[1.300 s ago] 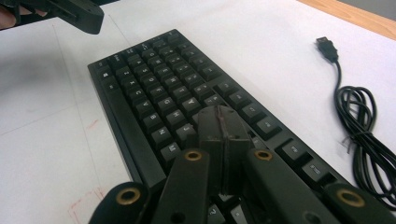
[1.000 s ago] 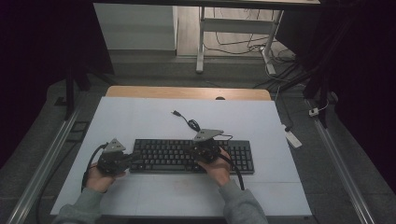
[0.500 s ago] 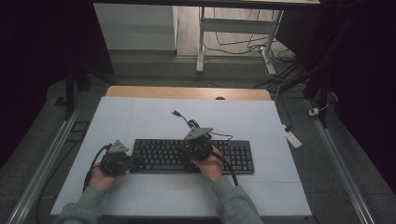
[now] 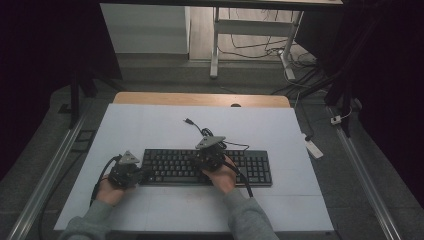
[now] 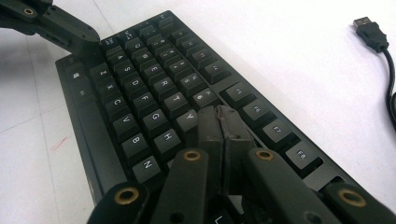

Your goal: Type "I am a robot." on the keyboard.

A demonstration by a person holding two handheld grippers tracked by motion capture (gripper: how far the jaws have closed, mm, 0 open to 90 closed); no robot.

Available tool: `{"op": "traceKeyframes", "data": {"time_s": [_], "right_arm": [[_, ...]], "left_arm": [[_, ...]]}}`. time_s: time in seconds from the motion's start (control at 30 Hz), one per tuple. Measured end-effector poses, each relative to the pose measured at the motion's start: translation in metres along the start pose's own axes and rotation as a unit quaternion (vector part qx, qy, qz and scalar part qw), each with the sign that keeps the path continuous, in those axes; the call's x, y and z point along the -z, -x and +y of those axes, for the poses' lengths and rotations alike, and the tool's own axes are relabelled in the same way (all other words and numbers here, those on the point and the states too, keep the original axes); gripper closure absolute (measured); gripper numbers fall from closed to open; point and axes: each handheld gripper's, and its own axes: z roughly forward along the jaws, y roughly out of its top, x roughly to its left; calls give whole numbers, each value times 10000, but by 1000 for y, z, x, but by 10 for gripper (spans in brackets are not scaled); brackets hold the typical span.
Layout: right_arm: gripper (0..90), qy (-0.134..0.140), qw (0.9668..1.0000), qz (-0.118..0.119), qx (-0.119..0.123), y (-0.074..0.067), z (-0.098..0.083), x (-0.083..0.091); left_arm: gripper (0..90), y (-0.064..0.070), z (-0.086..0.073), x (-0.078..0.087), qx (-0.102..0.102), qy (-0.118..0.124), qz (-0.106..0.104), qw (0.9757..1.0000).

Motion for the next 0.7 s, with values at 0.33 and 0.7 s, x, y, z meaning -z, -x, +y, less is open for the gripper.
{"op": "traceKeyframes", "data": {"time_s": [0.33,0.7], "right_arm": [[887,-159,9998,-69,-65,3,-3,-4],[887,-274,9995,-182,-42,5,-4,-4]], "left_arm": [[889,0,-1,-1,-7,-29,-4,10000],[890,1,-2,-4,-33,-94,5,10000]]}}
